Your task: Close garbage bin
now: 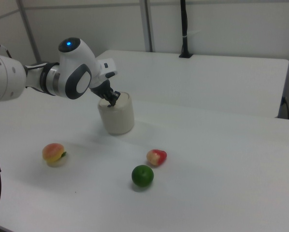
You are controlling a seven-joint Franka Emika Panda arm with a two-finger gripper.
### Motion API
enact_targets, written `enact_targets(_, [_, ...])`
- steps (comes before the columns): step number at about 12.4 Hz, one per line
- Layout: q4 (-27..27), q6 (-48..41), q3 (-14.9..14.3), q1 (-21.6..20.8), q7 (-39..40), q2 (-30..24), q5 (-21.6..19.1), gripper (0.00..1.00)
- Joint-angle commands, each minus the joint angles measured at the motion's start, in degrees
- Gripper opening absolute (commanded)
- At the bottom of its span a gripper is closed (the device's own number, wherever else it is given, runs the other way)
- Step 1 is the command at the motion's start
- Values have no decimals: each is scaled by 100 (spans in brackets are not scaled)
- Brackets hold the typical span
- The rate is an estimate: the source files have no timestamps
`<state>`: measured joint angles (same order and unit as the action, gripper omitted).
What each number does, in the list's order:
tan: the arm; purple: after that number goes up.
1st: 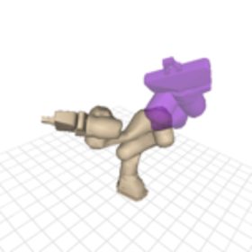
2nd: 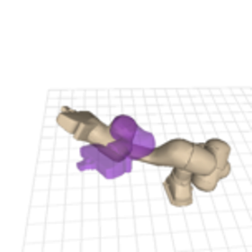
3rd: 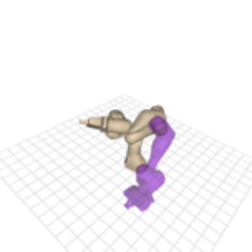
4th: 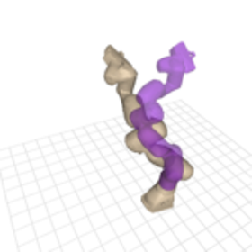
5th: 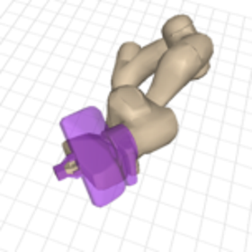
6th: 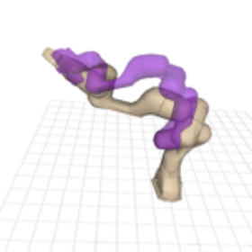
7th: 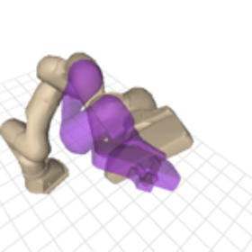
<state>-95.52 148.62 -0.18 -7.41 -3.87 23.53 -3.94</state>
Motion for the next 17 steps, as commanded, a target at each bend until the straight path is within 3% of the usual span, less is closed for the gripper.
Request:
enact_targets(1, [-265, -123, -35, -41, 0, 37, 166, 0])
enact_targets(5, [-221, -236, -26, -15, -52, -234, 148, 0])
enact_targets(9, [-204, -1367, -26, 3, -35, -936, 96, 3])
enact_targets(10, [-195, -1876, -26, 12, -61, -1156, 61, 15])
enact_targets(11, [-117, -2446, -26, 12, -70, -1332, 61, 38])
enact_targets(12, [-3, -3061, -35, 12, -166, -1482, 61, 73])
enact_targets(13, [129, -3581, -35, 20, -245, -1570, 69, 100])
enact_targets(17, [183, -4593, -26, 38, -255, -2176, 69, 100])
